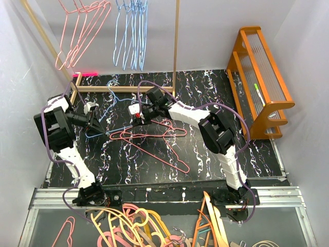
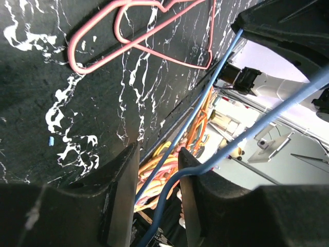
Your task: Organize the hangers
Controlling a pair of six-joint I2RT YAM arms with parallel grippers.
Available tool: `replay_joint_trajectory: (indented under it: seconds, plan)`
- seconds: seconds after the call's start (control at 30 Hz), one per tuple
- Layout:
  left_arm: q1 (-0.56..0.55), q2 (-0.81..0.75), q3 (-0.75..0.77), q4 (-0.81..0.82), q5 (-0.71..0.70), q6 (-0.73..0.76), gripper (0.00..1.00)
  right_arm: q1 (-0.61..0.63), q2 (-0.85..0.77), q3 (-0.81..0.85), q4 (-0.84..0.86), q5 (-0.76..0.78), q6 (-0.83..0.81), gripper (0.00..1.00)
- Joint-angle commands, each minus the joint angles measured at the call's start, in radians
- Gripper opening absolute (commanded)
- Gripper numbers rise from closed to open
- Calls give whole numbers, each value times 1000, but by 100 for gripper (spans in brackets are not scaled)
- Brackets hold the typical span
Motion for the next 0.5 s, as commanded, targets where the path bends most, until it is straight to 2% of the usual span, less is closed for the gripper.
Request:
replay_joint_trajectory:
  seconds: [0.0,0.1,0.2,0.23,0.3,0.33,0.43,0.47]
  plan:
    - [4,-76,41,-8,8,-28,0,5,-53,-10,38,-22,-17,8]
    - [4,-116,59,-8,-16,-52,0,4,-61,-16,37,-20,-18,8]
    - [4,-182,87,-8,-120,-81,0,4,-72,-14,28,-11,-15,9]
    - [4,-207,94,-8,-167,-91,0,3,-78,-11,25,-9,-9,15]
    - [4,-267,116,-8,-269,-121,0,-1,-92,0,18,-23,-4,42]
    - [3,-305,120,-9,-308,-133,0,-8,-101,4,24,-39,10,52]
    - [2,-419,132,-10,-421,-174,0,-18,-128,9,148,-36,155,74]
    - [2,-450,134,-10,-456,-188,0,-23,-138,10,232,-26,220,86]
